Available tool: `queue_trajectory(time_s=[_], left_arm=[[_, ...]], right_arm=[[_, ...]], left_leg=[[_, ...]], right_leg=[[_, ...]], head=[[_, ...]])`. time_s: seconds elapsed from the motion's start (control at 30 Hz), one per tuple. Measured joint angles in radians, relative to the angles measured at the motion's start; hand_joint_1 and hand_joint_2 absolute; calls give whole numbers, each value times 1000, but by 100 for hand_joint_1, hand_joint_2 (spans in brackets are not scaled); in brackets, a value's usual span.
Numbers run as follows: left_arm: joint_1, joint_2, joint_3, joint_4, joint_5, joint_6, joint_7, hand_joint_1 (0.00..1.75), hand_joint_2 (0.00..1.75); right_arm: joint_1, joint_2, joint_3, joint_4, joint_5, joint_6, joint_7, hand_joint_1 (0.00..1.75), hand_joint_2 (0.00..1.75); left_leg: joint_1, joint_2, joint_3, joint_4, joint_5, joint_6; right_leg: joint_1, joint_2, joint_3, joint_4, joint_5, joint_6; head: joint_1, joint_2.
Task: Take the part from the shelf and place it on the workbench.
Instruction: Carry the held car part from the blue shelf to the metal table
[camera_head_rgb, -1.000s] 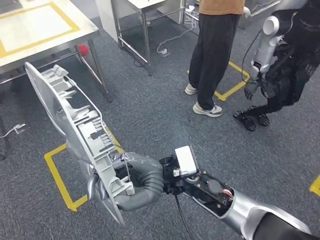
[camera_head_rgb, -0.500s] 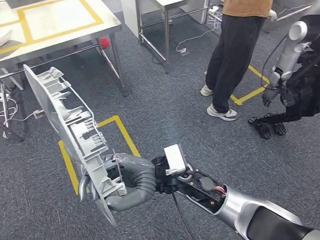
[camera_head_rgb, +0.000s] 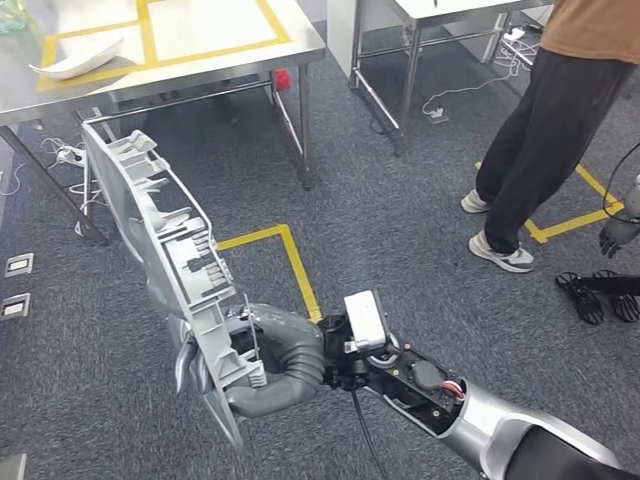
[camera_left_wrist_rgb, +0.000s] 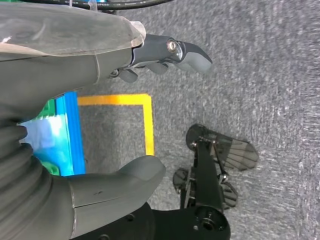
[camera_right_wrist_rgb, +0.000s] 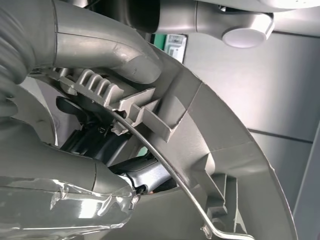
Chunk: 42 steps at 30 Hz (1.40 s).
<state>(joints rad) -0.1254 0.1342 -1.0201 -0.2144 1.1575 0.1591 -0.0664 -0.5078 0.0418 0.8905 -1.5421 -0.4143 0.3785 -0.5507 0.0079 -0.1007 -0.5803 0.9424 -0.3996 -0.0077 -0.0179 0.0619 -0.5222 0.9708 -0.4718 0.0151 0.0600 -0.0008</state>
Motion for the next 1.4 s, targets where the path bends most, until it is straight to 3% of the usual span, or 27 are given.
queue_trajectory(time_s=[0.07, 0.13, 0.2, 0.23, 0.27, 0.3, 0.33, 0.37, 0.43, 0.47, 0.53, 0.63, 0.67, 0.97, 1.4], left_arm=[[6, 1, 0, 0, 2, 0, 0, 0, 175], [12, 0, 0, 1, 4, 0, 0, 0, 175], [11, -2, 0, 1, 7, 1, 0, 0, 175], [10, -2, 0, 1, 8, 1, 0, 0, 175], [9, -3, 0, 1, 9, 1, 0, 0, 175], [10, -4, 0, 1, 9, 1, 0, 0, 175], [11, -5, 0, 1, 9, 1, 0, 0, 175], [11, -5, 0, 1, 9, 1, -1, 0, 175], [10, -5, 0, 1, 8, 1, -2, 0, 175], [9, -5, 0, 1, 6, 2, -2, 0, 175], [8, -6, 0, 1, 3, 2, -2, 0, 175], [10, -9, 0, 1, 1, 3, -2, 0, 175], [10, -9, 0, 1, 0, 3, -2, 0, 175], [4, -10, 0, 1, -11, 3, 3, 0, 175], [-6, -11, 0, 1, -9, -4, -5, 0, 175]], right_arm=[[2, 0, 0, 0, 0, 0, 2, 175, 175], [2, 0, 0, 0, -1, 1, 3, 175, 175], [1, 1, 0, -1, -2, 2, 3, 175, 175], [2, 1, 1, -1, -3, 4, 3, 175, 175], [3, 1, 1, -1, -3, 5, 3, 175, 175], [4, 1, 1, -1, -3, 6, 4, 175, 175], [5, 1, 1, -1, -4, 8, 4, 175, 175], [6, 1, 1, -1, -5, 9, 4, 175, 175], [5, 1, 1, -1, -6, 10, 3, 175, 175], [5, 1, 1, -1, -6, 11, 3, 175, 175], [4, 0, 0, -1, -6, 10, 3, 175, 175], [4, 0, -1, -1, -6, 10, 3, 175, 175], [4, 0, -2, -1, -6, 10, 3, 175, 175], [5, -1, -5, -1, -6, 7, 4, 175, 175], [6, -1, -14, -1, -5, 6, 15, 175, 175]], left_leg=[[2, -13, -9, 0, 5, -12], [0, 15, -23, 26, -12, -22], [0, 68, -78, 138, -71, -32], [1, 84, -116, 214, -104, -36], [3, 91, -149, 278, -125, -39], [5, 93, -166, 309, -128, -41], [6, 96, -161, 297, -111, -42], [8, 99, -135, 246, -80, -42], [7, 114, -53, 92, -18, -37], [6, 119, -24, 37, -3, -32], [3, 122, -4, -4, 0, -22], [5, 120, 3, -5, -3, -18], [3, 120, 5, -5, -5, -15], [-1, 120, 5, -2, -12, -3], [2, 120, 8, -3, -13, -3]], right_leg=[[0, -11, 6, -9, 1, -7], [-3, -30, 9, -17, 7, -17], [-3, -52, 10, -22, 11, -24], [-2, -64, 9, -22, 11, -25], [-1, -76, 8, -22, 11, -26], [-1, -88, 7, -22, 10, -26], [-1, -98, 8, -22, 9, -26], [-2, -105, 9, -22, 8, -25], [1, -116, 11, -22, 4, -19], [4, -118, 11, -21, 2, -15], [10, -123, 9, -20, -4, -10], [12, -123, 7, -20, -15, -51], [11, -122, 10, -22, -13, -58], [7, -122, 22, -40, -3, -6], [10, -121, 22, -40, -7, 1]], head=[[-3, 0], [-11, 0], [-26, 0], [-32, 0], [-34, 0], [-36, 0], [-38, 0], [-40, 0], [-43, 0], [-43, 0], [-40, 0], [-32, 0], [-29, 0], [-18, 0], [-28, 0]])
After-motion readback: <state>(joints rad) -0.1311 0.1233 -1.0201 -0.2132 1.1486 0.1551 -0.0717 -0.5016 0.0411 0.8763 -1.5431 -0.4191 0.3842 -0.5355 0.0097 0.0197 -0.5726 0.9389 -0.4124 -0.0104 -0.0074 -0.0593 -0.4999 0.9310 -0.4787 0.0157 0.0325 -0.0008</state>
